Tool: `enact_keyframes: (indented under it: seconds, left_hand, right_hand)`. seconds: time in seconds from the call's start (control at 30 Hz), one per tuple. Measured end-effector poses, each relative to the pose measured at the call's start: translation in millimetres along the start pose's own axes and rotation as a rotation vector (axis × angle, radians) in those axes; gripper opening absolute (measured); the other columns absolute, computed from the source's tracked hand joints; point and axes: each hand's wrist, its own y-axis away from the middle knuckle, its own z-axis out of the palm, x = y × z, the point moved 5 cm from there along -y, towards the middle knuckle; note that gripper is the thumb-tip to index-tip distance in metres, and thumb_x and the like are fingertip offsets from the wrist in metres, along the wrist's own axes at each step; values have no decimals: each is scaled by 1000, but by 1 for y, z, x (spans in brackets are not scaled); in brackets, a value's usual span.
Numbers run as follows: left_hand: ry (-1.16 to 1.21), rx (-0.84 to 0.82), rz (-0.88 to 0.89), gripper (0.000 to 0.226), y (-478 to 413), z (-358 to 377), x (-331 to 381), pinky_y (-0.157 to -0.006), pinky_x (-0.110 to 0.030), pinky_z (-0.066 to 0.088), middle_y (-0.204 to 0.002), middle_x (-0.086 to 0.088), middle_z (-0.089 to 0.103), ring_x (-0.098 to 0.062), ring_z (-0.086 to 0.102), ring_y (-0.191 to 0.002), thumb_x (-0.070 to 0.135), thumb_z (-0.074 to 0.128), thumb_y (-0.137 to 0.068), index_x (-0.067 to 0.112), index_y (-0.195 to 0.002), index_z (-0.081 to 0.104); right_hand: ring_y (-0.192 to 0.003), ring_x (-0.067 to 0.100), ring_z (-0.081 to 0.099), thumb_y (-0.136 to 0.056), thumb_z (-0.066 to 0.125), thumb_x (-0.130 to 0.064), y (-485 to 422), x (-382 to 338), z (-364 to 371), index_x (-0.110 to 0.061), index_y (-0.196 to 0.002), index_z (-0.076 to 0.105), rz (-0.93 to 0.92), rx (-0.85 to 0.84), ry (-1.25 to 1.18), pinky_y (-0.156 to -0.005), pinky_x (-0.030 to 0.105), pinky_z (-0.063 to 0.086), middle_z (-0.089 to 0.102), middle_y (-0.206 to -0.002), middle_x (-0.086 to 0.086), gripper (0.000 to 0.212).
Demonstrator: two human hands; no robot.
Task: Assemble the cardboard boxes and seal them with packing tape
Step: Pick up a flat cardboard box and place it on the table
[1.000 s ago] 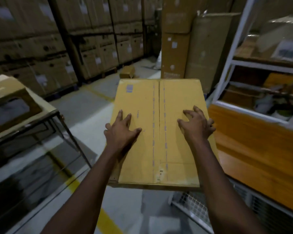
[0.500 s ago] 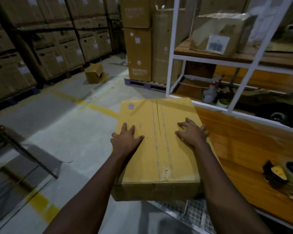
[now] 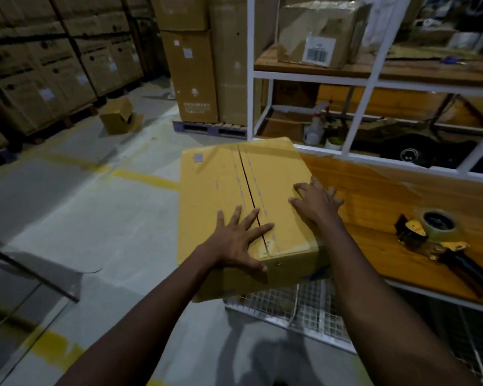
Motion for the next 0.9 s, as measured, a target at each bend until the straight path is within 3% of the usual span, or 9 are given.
enact_keyframes:
  seconds: [0.17,0.6,0.77,0.9]
  left_hand:
    - [33,36,-80,97,-3,1,20,-105,-78,-6,-165,2,-17,-43,-16,-148,90,35,-76,48,-153,-5]
    - [196,62,-362,99,-89,-24,107,-95,-85,-7,-163,-15,-16,-57,-15,-142,86,31,-81,30,-157,3]
    - [227,83,-428,96,-144,-36,145,-96,-84,-8,-162,-24,-14,-54,-14,-144,80,29,-87,20,-158,5]
    - [246,118,-452,92,-189,-44,176,-99,-82,-6,-161,-26,-12,-52,-13,-145,73,29,-92,13,-157,6]
  right_hand:
    - [-141,38,20,-91,56,-49,30,21,-5,-48,-138,45,2,-21,6,-107,61,22,20,-162,-3,48]
    - [-147,34,16,-93,58,-48,74,172,-42,-42,-148,33,231,198,-110,-111,66,19,23,-162,-2,61]
    - [-143,38,20,-93,58,-41,58,244,-42,-37,-152,28,341,168,-106,-109,63,21,20,-163,1,66]
    - [-146,43,11,-95,58,-41,41,312,-40,-26,-156,18,506,87,-78,-111,68,15,10,-165,3,74]
